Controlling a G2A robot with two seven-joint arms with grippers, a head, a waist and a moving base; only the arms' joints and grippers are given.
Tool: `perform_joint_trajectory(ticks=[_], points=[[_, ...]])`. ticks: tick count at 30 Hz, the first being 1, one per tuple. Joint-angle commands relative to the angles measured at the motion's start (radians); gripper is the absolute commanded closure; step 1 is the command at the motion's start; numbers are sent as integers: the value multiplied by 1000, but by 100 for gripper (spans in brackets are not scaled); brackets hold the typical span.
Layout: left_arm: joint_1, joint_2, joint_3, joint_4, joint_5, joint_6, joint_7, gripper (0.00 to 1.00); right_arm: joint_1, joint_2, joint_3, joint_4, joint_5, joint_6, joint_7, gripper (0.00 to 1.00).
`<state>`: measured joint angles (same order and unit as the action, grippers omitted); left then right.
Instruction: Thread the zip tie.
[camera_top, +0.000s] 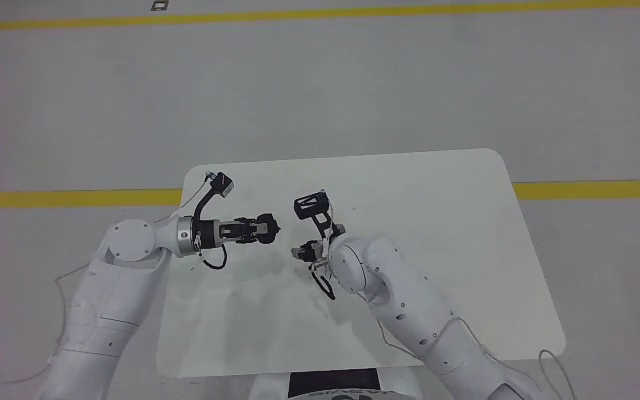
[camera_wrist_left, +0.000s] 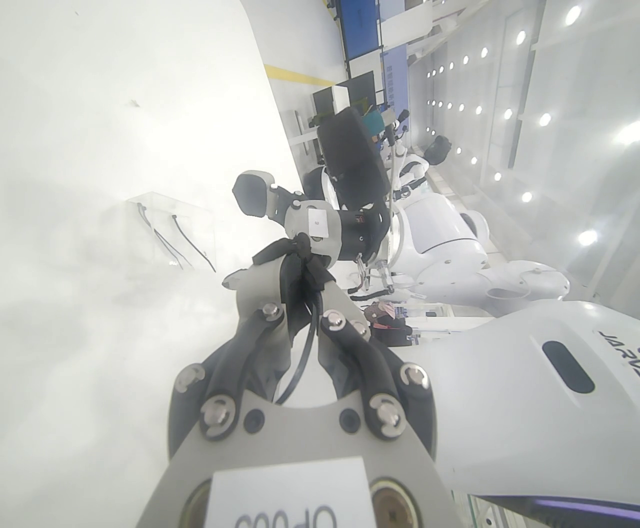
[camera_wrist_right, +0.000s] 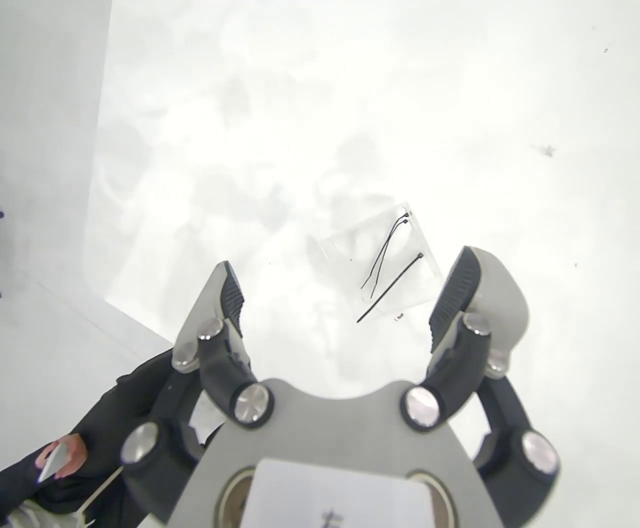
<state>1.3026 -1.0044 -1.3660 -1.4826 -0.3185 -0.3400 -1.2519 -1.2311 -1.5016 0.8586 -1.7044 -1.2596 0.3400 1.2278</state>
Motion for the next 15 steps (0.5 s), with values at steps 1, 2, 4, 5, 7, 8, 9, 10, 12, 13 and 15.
perform_joint_trajectory(ticks=[1, 2, 4, 5, 7, 8, 9, 10, 12, 13, 15], points=[[0, 0, 0, 0, 0, 0, 0, 100, -4, -10, 7, 7, -16, 0, 11, 0], [0, 0, 0, 0, 0, 0, 0, 100, -4, -10, 7, 7, -16, 0, 11, 0], [0, 0, 0, 0, 0, 0, 0, 100, -4, -10, 7, 7, -16, 0, 11, 0], [0, 0, 0, 0, 0, 0, 0, 100, -4, -10, 7, 7, -16, 0, 11, 0], [0, 0, 0, 0, 0, 0, 0, 100, -4, -10, 7, 7, -16, 0, 11, 0], [0, 0, 0, 0, 0, 0, 0, 100, -4, -10, 7, 7, -16, 0, 11, 0], [0, 0, 0, 0, 0, 0, 0, 100, -6, -10, 7, 8, -15, -2, 4, 0], [0, 0, 0, 0, 0, 0, 0, 100, -14, -9, 9, 16, -17, -8, -23, 0], [0, 0, 0, 0, 0, 0, 0, 100, -15, -9, 14, 31, -34, 0, -25, 0], [0, 0, 0, 0, 0, 0, 0, 100, -16, -12, 21, 36, -46, 0, -23, 0], [0, 0, 0, 0, 0, 0, 0, 100, -20, -19, 32, 42, -53, 0, -15, 0]])
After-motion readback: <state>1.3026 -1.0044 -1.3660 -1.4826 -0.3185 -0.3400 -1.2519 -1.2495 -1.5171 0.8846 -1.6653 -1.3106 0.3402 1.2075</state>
